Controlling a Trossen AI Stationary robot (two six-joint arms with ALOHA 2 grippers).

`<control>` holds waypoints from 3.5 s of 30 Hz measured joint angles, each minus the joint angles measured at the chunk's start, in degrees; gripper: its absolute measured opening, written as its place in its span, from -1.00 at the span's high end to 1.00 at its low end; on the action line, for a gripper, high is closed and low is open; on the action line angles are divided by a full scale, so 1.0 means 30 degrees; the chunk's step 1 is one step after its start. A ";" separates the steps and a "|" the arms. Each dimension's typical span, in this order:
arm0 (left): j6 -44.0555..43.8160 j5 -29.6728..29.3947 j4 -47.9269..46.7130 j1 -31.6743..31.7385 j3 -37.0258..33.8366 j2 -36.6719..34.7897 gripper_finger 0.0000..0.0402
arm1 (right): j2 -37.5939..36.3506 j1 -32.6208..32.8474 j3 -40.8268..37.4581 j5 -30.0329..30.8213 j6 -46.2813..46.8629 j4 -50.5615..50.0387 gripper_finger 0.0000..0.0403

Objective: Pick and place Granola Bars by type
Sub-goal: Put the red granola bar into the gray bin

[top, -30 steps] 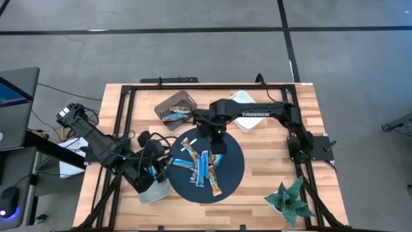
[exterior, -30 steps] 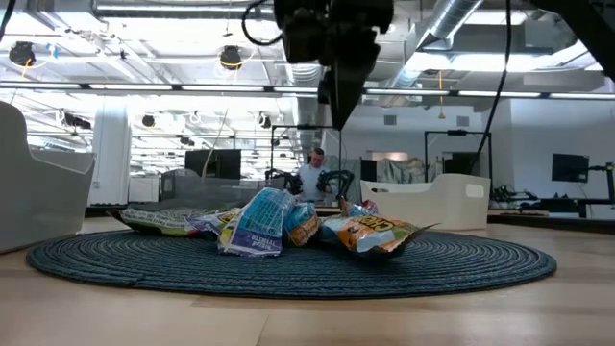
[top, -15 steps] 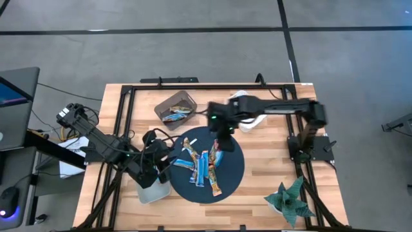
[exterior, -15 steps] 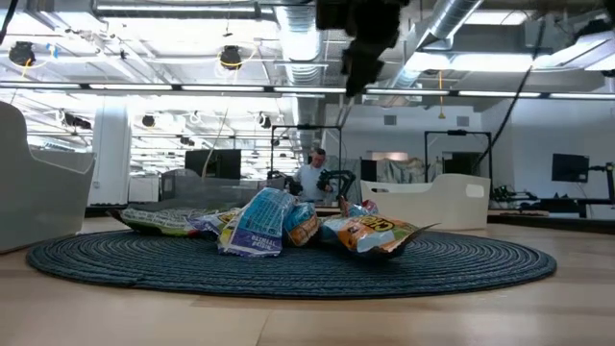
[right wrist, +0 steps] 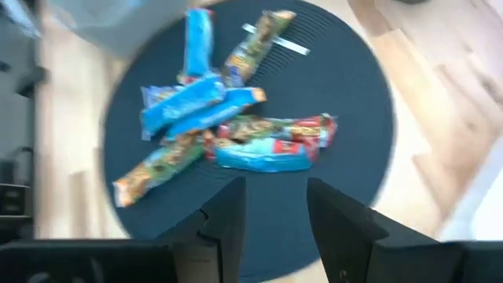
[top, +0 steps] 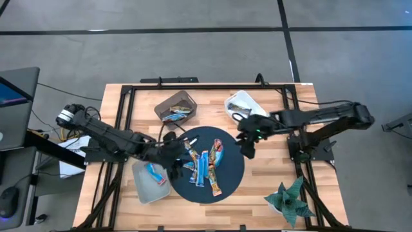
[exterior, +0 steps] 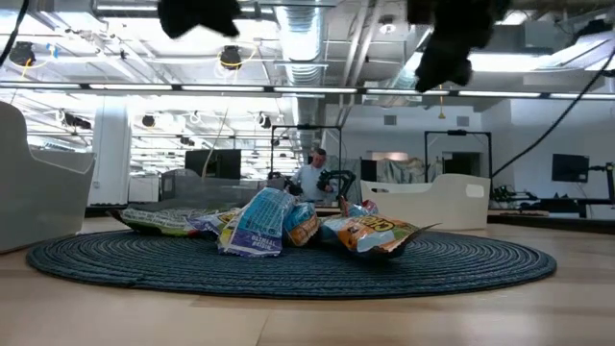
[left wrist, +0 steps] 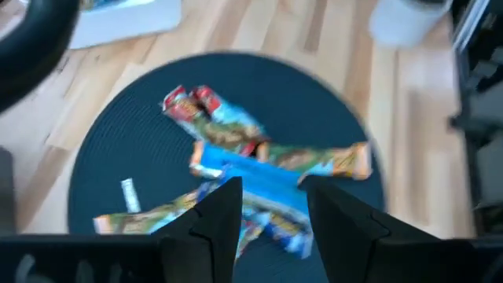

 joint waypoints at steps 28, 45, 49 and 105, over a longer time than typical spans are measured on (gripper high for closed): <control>0.8383 0.6562 -0.1596 0.2138 -0.0176 0.4933 0.31 | -0.1274 0.5284 -0.1493 0.5025 0.2407 0.1938 0.36; 0.9032 0.3875 -0.2409 0.2240 -0.0176 0.7497 0.31 | -0.1213 0.5444 -0.1499 0.4945 0.3599 0.1921 0.36; 0.8946 0.4578 -0.2256 0.2488 -0.0487 0.7490 0.31 | -0.1218 0.5437 -0.1499 0.4952 0.3599 0.1926 0.36; -2.0595 0.3050 -1.9200 -0.3765 0.7002 0.6207 0.88 | -0.1220 0.2986 -0.1477 0.4992 0.0234 0.1952 0.36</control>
